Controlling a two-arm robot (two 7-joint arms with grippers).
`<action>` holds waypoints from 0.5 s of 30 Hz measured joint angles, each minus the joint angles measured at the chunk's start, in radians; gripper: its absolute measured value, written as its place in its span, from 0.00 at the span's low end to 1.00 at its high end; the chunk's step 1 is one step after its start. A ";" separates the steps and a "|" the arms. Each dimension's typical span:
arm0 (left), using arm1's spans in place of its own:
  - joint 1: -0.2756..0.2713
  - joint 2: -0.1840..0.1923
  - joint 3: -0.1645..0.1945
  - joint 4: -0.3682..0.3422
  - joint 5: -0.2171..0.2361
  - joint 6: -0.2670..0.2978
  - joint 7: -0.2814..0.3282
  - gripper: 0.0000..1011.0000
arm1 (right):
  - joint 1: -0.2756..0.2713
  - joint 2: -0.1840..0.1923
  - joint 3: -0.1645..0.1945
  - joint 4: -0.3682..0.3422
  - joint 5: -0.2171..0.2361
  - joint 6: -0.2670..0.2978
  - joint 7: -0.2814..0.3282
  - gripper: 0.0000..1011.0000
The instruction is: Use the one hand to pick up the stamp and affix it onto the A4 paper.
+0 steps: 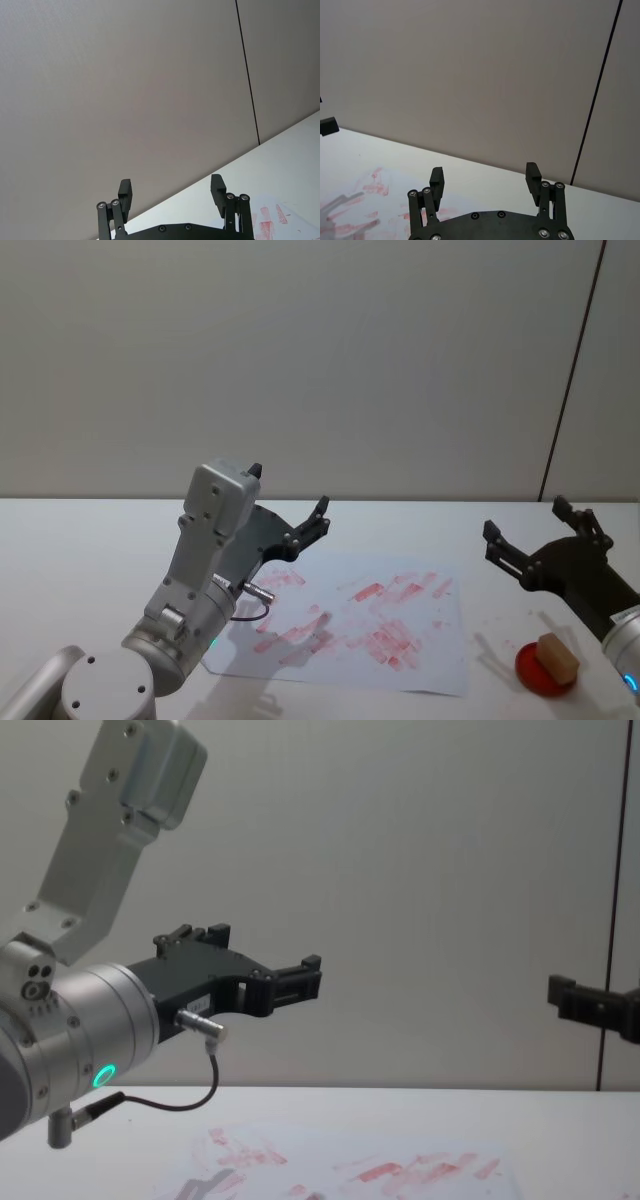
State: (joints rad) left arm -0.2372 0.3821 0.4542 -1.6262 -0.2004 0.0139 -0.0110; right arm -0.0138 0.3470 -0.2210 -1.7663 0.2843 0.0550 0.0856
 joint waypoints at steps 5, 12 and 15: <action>0.000 0.000 0.000 0.000 0.000 0.000 0.000 0.99 | -0.009 0.022 0.010 -0.004 -0.003 0.039 0.021 0.99; 0.000 0.000 0.000 0.000 0.000 0.000 0.000 0.99 | -0.042 0.062 0.026 -0.017 -0.003 0.101 0.043 0.99; 0.000 0.000 0.000 0.000 0.000 0.000 0.000 0.99 | -0.060 0.083 0.034 -0.023 0.000 0.127 0.051 0.99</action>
State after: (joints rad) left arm -0.2372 0.3821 0.4542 -1.6262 -0.2004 0.0139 -0.0109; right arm -0.0733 0.4302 -0.1869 -1.7892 0.2848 0.1819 0.1366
